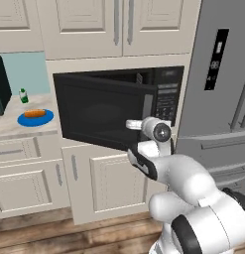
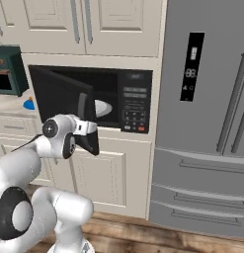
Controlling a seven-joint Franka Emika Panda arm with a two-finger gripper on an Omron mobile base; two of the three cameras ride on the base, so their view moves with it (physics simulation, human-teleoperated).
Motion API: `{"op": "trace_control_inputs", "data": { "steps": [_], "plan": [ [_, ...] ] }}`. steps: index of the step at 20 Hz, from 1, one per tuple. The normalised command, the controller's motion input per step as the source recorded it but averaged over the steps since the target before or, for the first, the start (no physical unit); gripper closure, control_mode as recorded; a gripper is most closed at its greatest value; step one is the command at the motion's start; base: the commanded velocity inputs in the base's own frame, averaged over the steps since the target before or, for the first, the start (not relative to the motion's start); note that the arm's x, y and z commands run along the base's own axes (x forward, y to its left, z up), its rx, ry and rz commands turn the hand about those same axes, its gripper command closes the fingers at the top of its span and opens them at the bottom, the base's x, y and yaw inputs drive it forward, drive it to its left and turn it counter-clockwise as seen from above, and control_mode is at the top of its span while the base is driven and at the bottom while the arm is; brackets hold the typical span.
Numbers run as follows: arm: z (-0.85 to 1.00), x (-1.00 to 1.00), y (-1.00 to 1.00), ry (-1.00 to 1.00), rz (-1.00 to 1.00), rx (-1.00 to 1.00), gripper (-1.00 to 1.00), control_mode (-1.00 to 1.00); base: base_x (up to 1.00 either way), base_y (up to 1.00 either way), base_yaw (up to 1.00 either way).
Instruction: Pick the hotdog bun from the counter and place it in the microwave. Then turn on the microwave.
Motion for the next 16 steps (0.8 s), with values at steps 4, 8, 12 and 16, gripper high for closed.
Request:
{"op": "trace_control_inputs", "data": {
  "steps": [4,8,12,16],
  "plan": [
    [0.55,-0.8,0.13,0.0,0.0,0.07,-1.0,-1.0,0.0,0.0,0.0],
    [0.83,-0.76,0.0,0.0,0.0,0.1,-1.0,-1.0,0.0,0.0,0.0],
    [0.99,-0.78,-0.08,0.0,0.0,0.12,-1.0,-1.0,0.0,0.0,0.0],
    [0.83,-0.6,-0.51,0.07,0.0,0.23,-1.0,-1.0,0.0,0.0,0.0]
  ]
}}
